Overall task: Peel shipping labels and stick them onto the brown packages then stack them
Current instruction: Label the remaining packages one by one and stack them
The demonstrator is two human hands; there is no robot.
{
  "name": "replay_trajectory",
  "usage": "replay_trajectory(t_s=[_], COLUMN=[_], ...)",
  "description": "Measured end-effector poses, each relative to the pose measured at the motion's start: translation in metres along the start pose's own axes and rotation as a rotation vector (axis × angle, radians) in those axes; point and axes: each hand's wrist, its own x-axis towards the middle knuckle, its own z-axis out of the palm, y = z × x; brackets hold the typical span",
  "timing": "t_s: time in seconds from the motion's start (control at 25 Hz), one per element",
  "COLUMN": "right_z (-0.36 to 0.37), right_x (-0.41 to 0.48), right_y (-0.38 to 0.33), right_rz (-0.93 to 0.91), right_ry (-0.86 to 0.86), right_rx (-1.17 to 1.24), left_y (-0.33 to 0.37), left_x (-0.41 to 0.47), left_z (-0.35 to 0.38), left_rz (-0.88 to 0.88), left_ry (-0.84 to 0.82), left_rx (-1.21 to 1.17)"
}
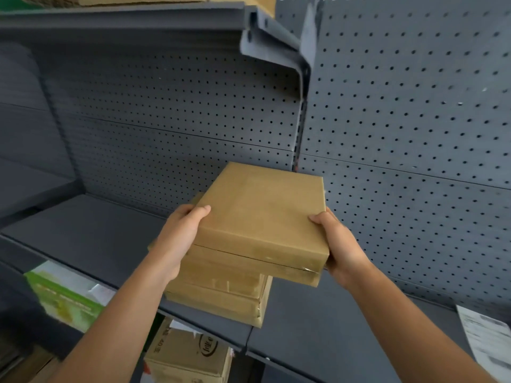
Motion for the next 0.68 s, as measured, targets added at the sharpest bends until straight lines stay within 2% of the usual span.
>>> replay_trajectory(t_s=[0.28, 0.4, 0.68], right_z=[-0.139, -0.191, -0.261], right_x=[-0.053, -0.074, -0.099], right_y=[0.009, 0.025, 0.081], right_rz=[-0.024, -0.013, 0.054], right_ry=[0.151, 0.231, 0.336], right_rx=[0.017, 0.02, 0.013], left_y=[-0.001, -0.017, -0.068], left_x=[-0.054, -0.076, -0.119], left_z=[0.118, 0.168, 0.238], left_rz=[0.019, -0.003, -0.039], left_ry=[-0.293, -0.366, -0.529], left_rx=[0.065, 0.052, 0.057])
